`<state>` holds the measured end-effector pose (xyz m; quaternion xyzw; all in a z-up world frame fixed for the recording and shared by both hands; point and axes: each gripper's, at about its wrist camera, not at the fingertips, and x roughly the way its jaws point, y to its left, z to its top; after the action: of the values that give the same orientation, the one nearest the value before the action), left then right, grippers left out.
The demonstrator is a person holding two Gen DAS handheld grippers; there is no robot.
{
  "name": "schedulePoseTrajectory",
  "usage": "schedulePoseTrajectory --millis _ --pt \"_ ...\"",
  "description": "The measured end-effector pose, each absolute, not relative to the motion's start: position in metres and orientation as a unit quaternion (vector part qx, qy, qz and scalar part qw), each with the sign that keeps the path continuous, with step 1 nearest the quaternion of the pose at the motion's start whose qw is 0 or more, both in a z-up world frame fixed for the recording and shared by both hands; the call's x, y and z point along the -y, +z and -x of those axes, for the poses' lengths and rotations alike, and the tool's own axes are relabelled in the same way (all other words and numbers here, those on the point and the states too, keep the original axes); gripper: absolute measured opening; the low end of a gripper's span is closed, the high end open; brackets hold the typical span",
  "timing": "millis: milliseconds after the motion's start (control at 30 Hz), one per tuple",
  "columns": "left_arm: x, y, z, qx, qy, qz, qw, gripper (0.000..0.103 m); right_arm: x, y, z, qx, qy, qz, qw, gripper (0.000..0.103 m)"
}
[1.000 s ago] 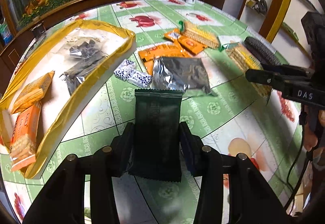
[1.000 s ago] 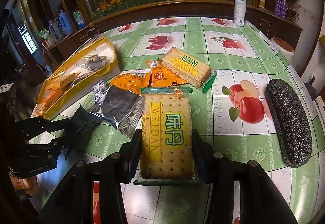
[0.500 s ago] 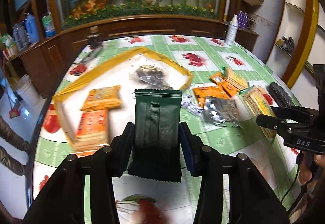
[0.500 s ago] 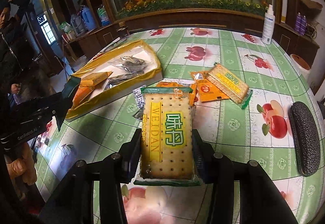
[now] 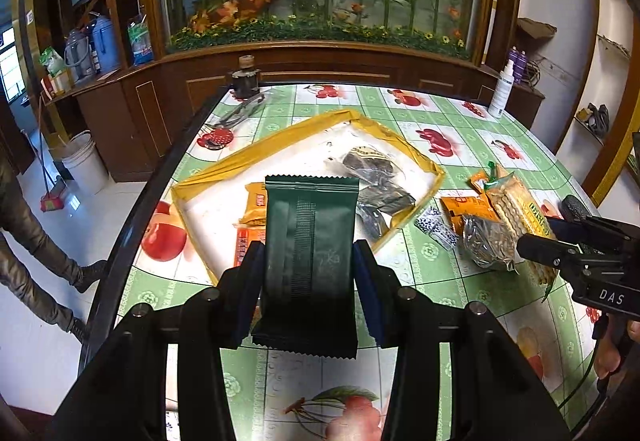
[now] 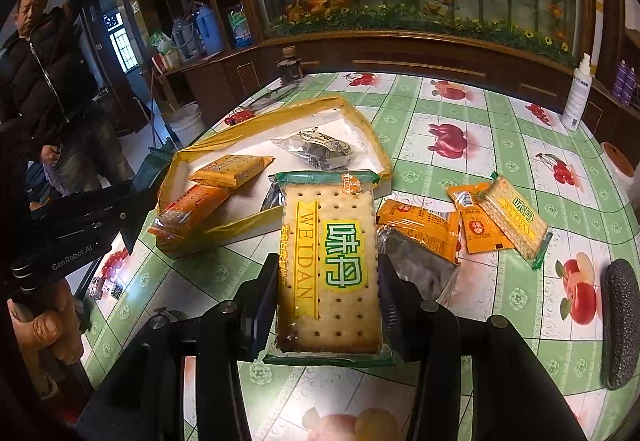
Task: Organize snacks
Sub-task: 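Carry the green packet and WEIDAN pack over the tray with both tools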
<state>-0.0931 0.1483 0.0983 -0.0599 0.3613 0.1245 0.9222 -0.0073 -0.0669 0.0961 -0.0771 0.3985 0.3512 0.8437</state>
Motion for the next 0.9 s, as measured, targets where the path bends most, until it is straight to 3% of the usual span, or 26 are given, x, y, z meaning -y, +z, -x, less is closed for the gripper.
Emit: schedulePoseTrajectory --millis 500,900 --pt "-0.174 0.122 0.078 -0.341 0.144 0.067 0.927 0.043 0.014 0.136 -0.040 -0.377 0.383 0.030 0.843 0.047" --pt "-0.198 0.104 0.078 -0.355 0.172 0.094 0.914 0.043 -0.070 0.096 -0.032 -0.406 0.435 0.053 0.802 0.047"
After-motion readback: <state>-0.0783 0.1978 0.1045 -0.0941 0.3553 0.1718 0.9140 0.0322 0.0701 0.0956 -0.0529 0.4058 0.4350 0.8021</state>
